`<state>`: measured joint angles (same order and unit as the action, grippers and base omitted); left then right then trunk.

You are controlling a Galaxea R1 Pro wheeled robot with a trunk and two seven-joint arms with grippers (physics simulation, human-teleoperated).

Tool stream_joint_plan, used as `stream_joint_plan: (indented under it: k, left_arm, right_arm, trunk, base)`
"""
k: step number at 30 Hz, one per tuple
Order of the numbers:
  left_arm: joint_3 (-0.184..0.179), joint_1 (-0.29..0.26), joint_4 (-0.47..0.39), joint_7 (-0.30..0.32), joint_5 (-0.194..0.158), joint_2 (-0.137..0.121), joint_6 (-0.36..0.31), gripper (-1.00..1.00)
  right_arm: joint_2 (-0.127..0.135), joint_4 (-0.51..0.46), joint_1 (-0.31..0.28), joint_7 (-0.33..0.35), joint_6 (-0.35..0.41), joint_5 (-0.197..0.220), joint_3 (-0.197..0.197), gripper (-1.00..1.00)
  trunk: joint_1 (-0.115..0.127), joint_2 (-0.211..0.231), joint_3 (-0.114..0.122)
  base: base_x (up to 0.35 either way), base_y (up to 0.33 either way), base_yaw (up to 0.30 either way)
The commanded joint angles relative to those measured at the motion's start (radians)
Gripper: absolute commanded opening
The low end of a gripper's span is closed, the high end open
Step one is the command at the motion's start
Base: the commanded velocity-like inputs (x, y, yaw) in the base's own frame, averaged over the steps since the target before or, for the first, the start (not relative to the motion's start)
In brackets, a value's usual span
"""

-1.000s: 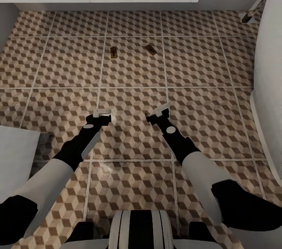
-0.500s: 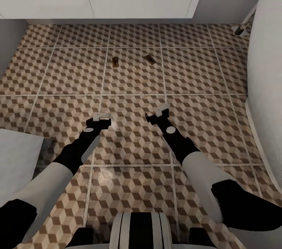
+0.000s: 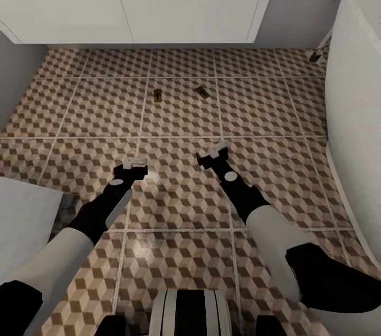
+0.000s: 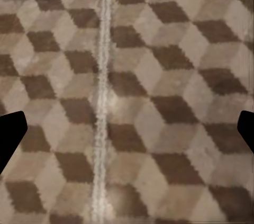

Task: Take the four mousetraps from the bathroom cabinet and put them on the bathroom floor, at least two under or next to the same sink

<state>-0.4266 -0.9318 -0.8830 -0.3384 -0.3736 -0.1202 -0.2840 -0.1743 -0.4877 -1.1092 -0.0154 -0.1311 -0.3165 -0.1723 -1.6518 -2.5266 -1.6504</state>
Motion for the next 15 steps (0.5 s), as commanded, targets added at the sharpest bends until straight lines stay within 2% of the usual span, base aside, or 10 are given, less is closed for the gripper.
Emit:
stream_joint_plan:
  k: [1, 6, 15]
  left_arm:
    - [-0.005, 0.006, -0.009, -0.010, -0.010, -0.003, -0.003, 1.00]
    - [-0.005, 0.047, -0.045, -0.010, -0.009, -0.022, -0.003, 1.00]
    - [-0.005, 0.085, -0.073, -0.010, -0.010, -0.046, -0.003, 1.00]
  right_arm:
    - [0.000, 0.001, 0.000, -0.002, -0.002, -0.009, 0.000, 1.00]
    - [0.014, 0.000, 0.003, 0.000, -0.002, -0.009, 0.000, 1.00]
    - [0.049, 0.000, 0.012, 0.001, -0.004, -0.008, 0.000, 1.00]
  trunk:
    - [0.001, 0.000, 0.003]
    - [0.003, 0.001, 0.023]
    - [0.007, 0.003, 0.058]
  base:
    - [0.000, 0.000, 0.000]
    - [0.000, 0.000, 0.000]
    - [0.000, 0.000, 0.000]
